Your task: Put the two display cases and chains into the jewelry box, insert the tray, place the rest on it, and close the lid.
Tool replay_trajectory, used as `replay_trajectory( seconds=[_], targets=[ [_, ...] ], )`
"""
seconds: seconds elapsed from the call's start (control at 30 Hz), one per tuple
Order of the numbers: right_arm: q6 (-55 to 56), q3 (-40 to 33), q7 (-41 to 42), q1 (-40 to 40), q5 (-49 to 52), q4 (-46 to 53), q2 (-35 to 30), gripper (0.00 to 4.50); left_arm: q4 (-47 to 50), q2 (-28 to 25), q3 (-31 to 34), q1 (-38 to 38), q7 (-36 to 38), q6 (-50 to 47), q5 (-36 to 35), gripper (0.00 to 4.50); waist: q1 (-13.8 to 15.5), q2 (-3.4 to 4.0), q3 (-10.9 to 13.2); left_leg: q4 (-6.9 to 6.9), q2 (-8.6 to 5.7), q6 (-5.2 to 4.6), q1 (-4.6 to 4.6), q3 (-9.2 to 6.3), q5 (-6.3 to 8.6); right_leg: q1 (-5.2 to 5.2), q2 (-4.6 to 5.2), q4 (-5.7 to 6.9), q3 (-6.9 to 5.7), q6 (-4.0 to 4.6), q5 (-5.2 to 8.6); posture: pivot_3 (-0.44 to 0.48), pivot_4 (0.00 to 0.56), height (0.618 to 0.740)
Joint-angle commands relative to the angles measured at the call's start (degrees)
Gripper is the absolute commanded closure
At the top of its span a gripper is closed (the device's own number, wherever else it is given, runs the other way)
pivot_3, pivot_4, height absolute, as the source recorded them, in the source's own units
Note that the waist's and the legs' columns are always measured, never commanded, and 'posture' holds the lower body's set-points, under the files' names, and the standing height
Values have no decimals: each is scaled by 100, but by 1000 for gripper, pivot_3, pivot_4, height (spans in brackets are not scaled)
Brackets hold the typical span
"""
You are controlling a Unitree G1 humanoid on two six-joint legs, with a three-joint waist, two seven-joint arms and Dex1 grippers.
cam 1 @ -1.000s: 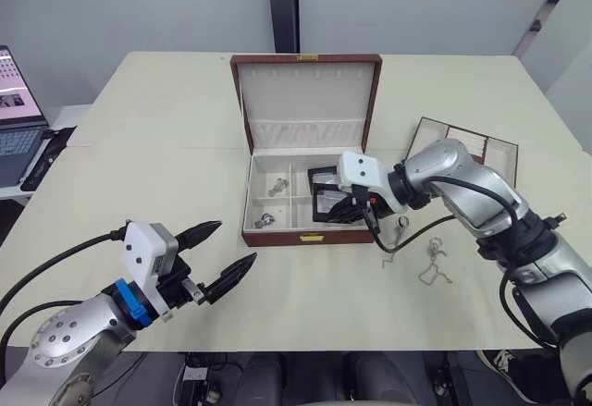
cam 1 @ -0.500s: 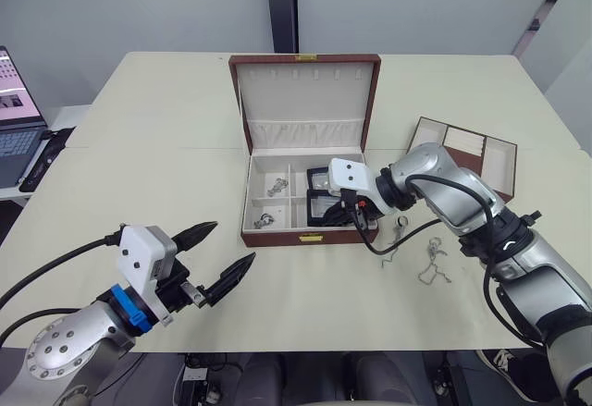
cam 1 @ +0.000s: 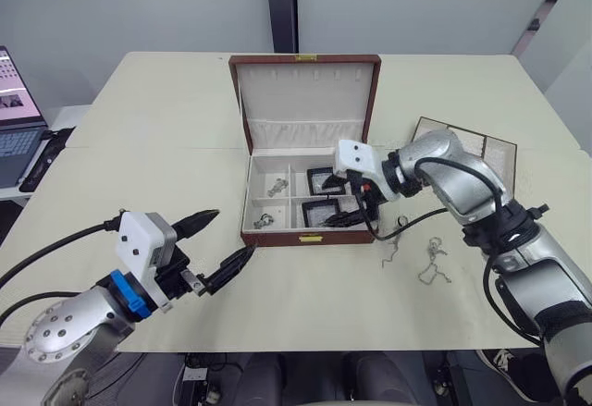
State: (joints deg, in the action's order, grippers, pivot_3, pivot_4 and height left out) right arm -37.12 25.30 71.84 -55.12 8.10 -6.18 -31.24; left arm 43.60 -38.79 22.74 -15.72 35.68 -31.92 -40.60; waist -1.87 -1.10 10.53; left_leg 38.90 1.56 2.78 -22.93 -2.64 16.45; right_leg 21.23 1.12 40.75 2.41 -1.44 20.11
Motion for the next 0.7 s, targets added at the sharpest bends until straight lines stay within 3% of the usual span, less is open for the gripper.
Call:
replay_trajectory(
  seconds=[0.03, 0.3, 0.57, 0.7],
  targets=[
    [296, -753, -30, 63, 342, 90, -143, 18, -223, -182, 168, 214, 134, -95, -248, 0, 1, 0, 0, 0, 0, 0, 0, 2, 0, 0, 0, 0, -1, 0, 0, 0, 150, 740],
    [946, -2209, -121, 1670, 950, 528, -955, 18, -1186, -793, 556, 552, 760, -248, -319, 0, 21, -2, 1, -5, -2, -1, -4, -1, 0, -6, 3, -16, -4, 0, 0, 0, 150, 740],
    [1109, -3922, -791, 3714, 1576, 1214, -1162, 18, -2275, -1048, 1051, 602, 1138, -102, -15, 0, 3, 2, 3, -12, 7, -1, -1, 2, 0, -2, -8, -12, 2, 0, 0, 0, 150, 740],
    [1068, -4406, -1041, 4370, 1687, 1131, -1250, 18, -2733, -1112, 1246, 571, 1319, 90, 205, 0, -7, 3, 3, -11, 6, 0, 6, 19, 0, -4, -5, -7, 6, 0, 0, 0, 150, 740]
  ],
)
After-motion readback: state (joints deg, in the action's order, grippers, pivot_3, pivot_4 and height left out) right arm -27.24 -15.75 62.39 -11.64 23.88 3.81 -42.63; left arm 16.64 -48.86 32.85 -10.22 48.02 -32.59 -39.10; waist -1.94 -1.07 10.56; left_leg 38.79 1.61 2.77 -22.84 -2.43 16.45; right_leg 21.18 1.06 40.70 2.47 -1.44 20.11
